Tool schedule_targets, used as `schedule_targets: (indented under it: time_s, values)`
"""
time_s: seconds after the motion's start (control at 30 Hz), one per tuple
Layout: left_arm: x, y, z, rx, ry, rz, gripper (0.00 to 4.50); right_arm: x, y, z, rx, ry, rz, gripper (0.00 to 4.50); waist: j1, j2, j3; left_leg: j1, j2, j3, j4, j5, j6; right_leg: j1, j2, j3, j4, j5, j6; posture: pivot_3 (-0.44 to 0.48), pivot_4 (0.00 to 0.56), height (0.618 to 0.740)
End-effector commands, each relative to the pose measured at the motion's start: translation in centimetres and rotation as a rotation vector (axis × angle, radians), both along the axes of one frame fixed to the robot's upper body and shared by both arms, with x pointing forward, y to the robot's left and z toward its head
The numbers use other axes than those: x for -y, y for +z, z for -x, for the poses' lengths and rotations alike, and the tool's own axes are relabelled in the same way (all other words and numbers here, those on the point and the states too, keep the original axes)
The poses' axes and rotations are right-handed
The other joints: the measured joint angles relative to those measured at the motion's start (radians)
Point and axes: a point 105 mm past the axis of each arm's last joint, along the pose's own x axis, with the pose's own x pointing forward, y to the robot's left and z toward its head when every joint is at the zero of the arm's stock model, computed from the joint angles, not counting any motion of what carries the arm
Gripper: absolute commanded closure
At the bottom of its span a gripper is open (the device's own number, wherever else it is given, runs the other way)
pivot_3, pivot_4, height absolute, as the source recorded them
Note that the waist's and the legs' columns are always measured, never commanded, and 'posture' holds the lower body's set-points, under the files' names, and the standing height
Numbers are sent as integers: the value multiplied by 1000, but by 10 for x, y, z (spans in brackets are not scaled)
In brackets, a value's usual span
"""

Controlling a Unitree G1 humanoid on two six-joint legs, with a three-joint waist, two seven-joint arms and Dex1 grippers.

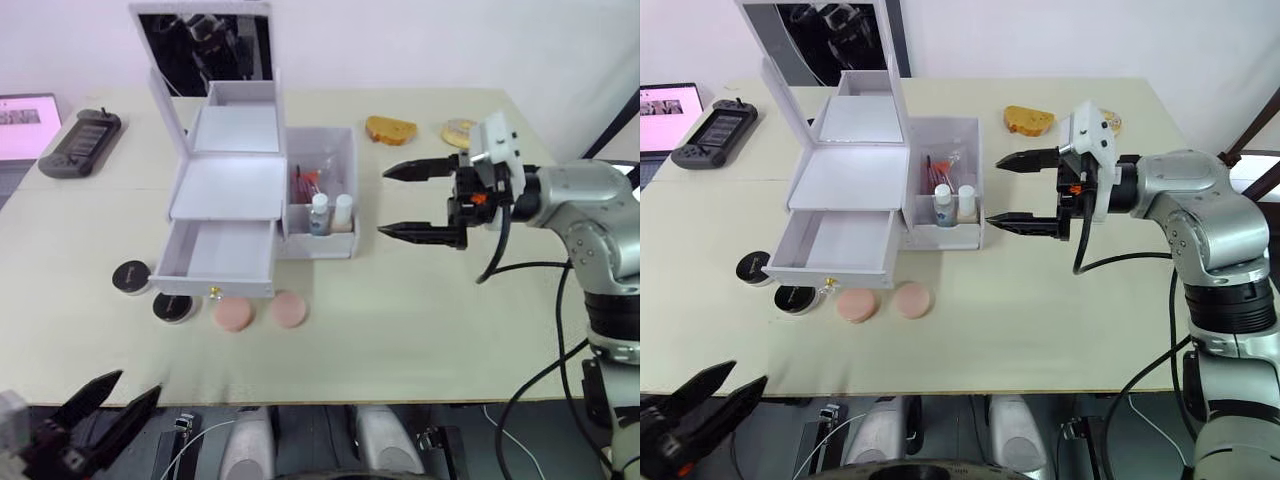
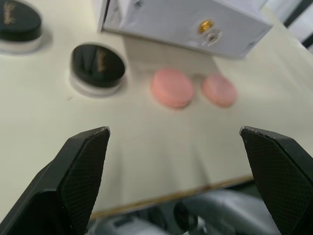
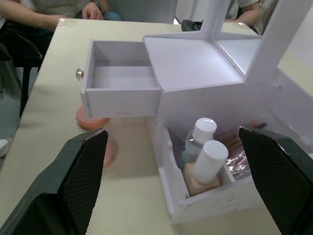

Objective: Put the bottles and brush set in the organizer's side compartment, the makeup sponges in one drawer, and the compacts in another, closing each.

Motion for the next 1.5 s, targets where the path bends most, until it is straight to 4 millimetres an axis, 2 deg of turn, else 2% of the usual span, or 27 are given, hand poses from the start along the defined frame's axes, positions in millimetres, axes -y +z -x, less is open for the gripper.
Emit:
schedule_targets:
  time_s: [0.03,0.17,0.27,0.5,0.6,0.73,0.97,1.1,1.27,1.37,1.43,1.5]
  values:
    - [-40,9,-6,23,46,-113,22,9,8,0,47,-24,-5,0,-1,-1,-1,0,0,0,0,0,0,1,0,0,-1,1,-1,0,150,740]
    - [-80,21,-28,5,88,-251,22,35,0,7,7,-61,40,0,8,-2,-1,-3,0,6,0,-1,-1,1,-3,0,-5,2,-2,0,150,740]
    - [-99,38,-47,32,93,-314,22,55,-7,13,-29,-108,61,0,9,-3,-1,-4,0,8,-1,-1,-1,0,-4,0,-6,2,-2,0,150,740]
    - [-104,63,-79,78,21,-426,22,98,-29,28,-134,-207,133,0,2,-3,-1,-1,2,12,-1,-1,-1,4,-4,1,-2,2,-2,0,150,740]
    - [-108,68,-86,80,-7,-450,22,113,-35,32,-164,-248,152,0,1,-3,-1,0,3,13,-1,-1,-1,2,-3,1,0,2,-2,0,150,740]
    - [-119,70,-94,93,8,-478,22,122,-41,37,-184,-277,164,0,2,-2,-1,0,6,14,-2,-1,-1,0,0,1,1,2,-2,0,150,740]
    - [-120,77,-102,164,2,-479,22,114,-42,40,-195,-237,167,0,4,-2,-1,0,9,16,-2,-1,-1,-1,2,2,3,2,-2,0,150,740]
    - [-118,83,-93,206,-27,-455,22,95,-38,42,-185,-152,161,0,0,-2,-1,0,11,17,-2,-1,-1,-3,3,2,5,2,-2,0,150,740]
    - [-99,81,-56,234,-142,-435,22,62,-12,38,-111,-28,125,0,-6,-3,-1,1,12,20,-2,-1,-1,-6,3,5,10,2,-2,0,150,740]
    - [-85,65,-27,188,-182,-423,22,44,10,40,-95,51,82,0,-8,-3,-1,1,12,21,-2,-1,-1,-7,3,5,10,2,-2,0,150,740]
    - [-68,58,-14,187,-197,-383,22,31,17,40,-100,93,74,0,-5,-3,-1,1,12,22,-2,-1,-1,-8,3,6,10,2,-2,0,150,740]
    - [-49,53,-10,192,-212,-350,22,23,22,39,-104,111,72,0,2,-5,-2,1,12,22,-2,-1,-2,-11,2,6,9,2,-2,0,150,740]
